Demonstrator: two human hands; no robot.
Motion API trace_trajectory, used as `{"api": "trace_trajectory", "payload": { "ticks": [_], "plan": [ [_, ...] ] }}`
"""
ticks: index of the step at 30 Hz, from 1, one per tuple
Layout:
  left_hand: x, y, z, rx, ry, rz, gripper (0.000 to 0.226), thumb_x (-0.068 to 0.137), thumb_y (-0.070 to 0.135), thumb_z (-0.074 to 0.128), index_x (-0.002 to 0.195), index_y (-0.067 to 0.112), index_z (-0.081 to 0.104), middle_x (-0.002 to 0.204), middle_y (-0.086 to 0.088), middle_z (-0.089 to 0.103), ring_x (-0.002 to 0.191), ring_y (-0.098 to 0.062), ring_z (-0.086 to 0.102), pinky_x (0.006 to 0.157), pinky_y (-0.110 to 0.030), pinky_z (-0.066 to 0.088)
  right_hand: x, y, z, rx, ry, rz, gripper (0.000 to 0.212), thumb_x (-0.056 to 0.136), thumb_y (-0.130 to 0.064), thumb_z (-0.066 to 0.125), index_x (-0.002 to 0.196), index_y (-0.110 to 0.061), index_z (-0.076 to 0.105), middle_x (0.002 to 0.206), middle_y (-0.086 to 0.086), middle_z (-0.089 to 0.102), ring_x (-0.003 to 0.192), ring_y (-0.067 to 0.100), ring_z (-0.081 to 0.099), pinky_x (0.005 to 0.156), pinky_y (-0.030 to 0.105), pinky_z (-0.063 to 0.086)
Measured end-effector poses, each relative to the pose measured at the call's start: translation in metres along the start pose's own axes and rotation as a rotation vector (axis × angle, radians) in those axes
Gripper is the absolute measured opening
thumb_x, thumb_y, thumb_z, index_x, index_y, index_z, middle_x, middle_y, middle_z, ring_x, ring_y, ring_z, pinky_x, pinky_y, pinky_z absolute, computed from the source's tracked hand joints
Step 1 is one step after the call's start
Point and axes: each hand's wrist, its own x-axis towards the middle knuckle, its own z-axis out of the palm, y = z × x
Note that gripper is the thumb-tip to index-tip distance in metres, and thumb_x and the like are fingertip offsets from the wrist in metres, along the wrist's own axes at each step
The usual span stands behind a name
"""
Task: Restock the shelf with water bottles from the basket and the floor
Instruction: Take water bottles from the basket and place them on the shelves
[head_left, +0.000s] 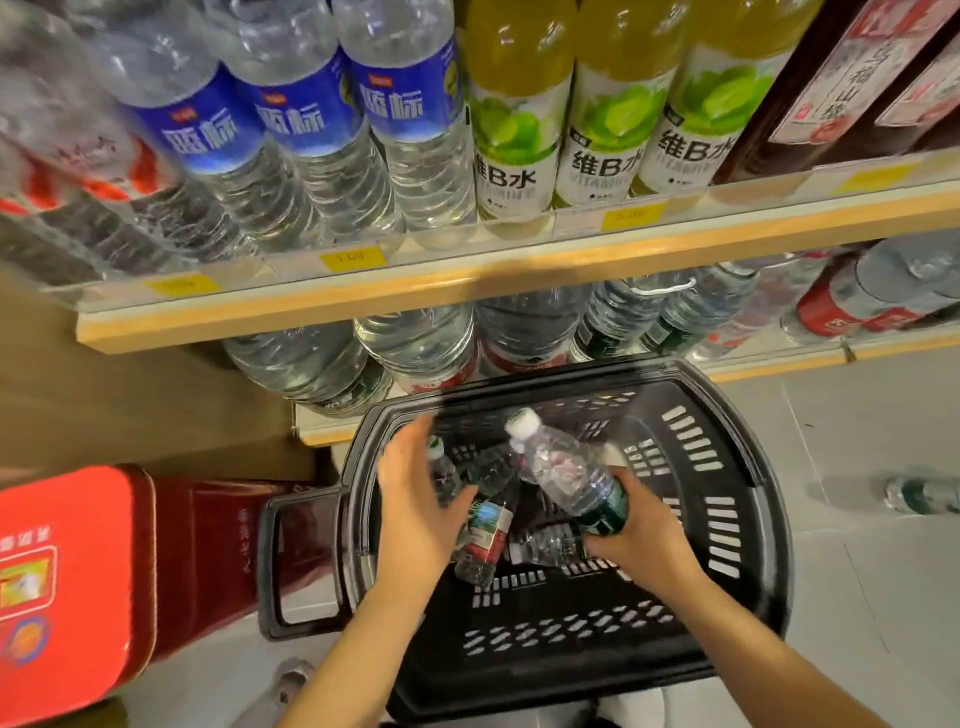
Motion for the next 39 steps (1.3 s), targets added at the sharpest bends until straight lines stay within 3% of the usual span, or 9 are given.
{"api": "trace_trajectory", "payload": {
  "ticks": [3,8,12,19,23,26,30,36,39],
  "plan": [
    [-0.015,-0.043,0.024,-0.069,-0.044,-0.358,0.083,0.068,0.012,0.082,0.137,0.008,0.035,0.131,-0.003,0.040,0.129,-0.019,0.036,0.110,-0.027,0.027,0.010,0.023,0.003,0.037,0.035,0.055,0.079,0.060,-0.014,0.083,0.128,-0.015,0.044,0.098,-0.008,0.057,0.095,0.014,0.061,0.072,0.019,0.042],
    [0.000,-0.111,0.093,-0.149,-0.024,-0.587,0.081,0.063,0.021,0.085,0.130,0.008,0.042,0.128,-0.013,0.053,0.121,-0.028,0.050,0.103,-0.048,0.041,0.032,0.066,0.022,0.145,0.004,0.124,0.072,0.059,-0.010,0.081,0.120,-0.025,0.046,0.104,-0.001,0.065,0.087,0.017,0.061,0.062,0.022,0.046],
    [0.016,-0.119,0.119,-0.166,0.069,-0.621,0.068,0.069,0.009,0.080,0.124,0.002,0.041,0.125,-0.015,0.054,0.118,-0.026,0.051,0.100,-0.035,0.040,0.045,0.083,0.042,0.161,0.003,0.123,0.064,0.061,-0.008,0.079,0.114,-0.023,0.048,0.102,-0.001,0.064,0.094,0.017,0.061,0.078,0.032,0.047],
    [0.002,-0.109,0.104,-0.146,0.017,-0.367,0.054,0.074,0.010,0.076,0.116,0.000,0.044,0.111,-0.014,0.054,0.108,-0.025,0.053,0.088,-0.022,0.040,0.034,0.055,0.048,0.157,-0.014,0.112,0.071,0.060,-0.004,0.081,0.120,-0.020,0.048,0.099,-0.005,0.061,0.090,0.010,0.057,0.068,0.013,0.039],
    [-0.007,-0.068,0.053,-0.272,-0.075,-0.330,0.057,0.072,0.008,0.078,0.113,0.014,0.039,0.110,-0.005,0.054,0.106,-0.020,0.055,0.088,-0.025,0.043,0.011,0.012,0.025,0.135,-0.050,0.106,0.073,0.059,-0.007,0.082,0.122,-0.020,0.047,0.089,-0.008,0.061,0.073,-0.002,0.059,0.061,0.011,0.042],
    [-0.011,-0.029,-0.006,-0.285,-0.118,-0.323,0.059,0.075,0.013,0.077,0.119,0.012,0.038,0.116,-0.003,0.052,0.110,-0.016,0.052,0.085,-0.013,0.035,-0.017,-0.040,-0.005,0.078,-0.023,0.062,0.076,0.062,-0.011,0.083,0.127,-0.017,0.044,0.097,0.000,0.062,0.089,0.016,0.061,0.078,0.023,0.049],
    [-0.013,0.033,-0.099,-0.322,-0.114,-0.348,0.072,0.077,0.024,0.076,0.132,0.015,0.032,0.127,-0.003,0.048,0.117,-0.016,0.050,0.099,-0.035,0.043,-0.058,-0.108,-0.046,0.063,-0.024,0.012,0.065,0.067,-0.004,0.080,0.117,-0.020,0.043,0.086,-0.014,0.056,0.086,0.013,0.056,0.065,0.005,0.044],
    [-0.005,0.127,-0.228,-0.357,0.020,-0.183,0.052,0.071,0.022,0.073,0.110,0.009,0.041,0.101,-0.006,0.055,0.095,-0.023,0.057,0.083,-0.036,0.049,-0.112,-0.208,-0.093,0.067,-0.008,-0.133,0.077,0.062,-0.027,0.084,0.127,-0.021,0.044,0.115,0.002,0.063,0.105,0.021,0.061,0.088,0.044,0.051],
    [0.005,0.168,-0.284,-0.417,0.078,-0.150,0.058,0.074,0.016,0.077,0.117,0.003,0.041,0.105,-0.001,0.055,0.097,-0.017,0.054,0.078,-0.014,0.043,-0.132,-0.266,-0.116,0.063,0.008,-0.250,0.069,0.069,-0.018,0.080,0.126,-0.021,0.042,0.110,-0.012,0.053,0.102,0.009,0.052,0.080,0.022,0.043]
  ]
}}
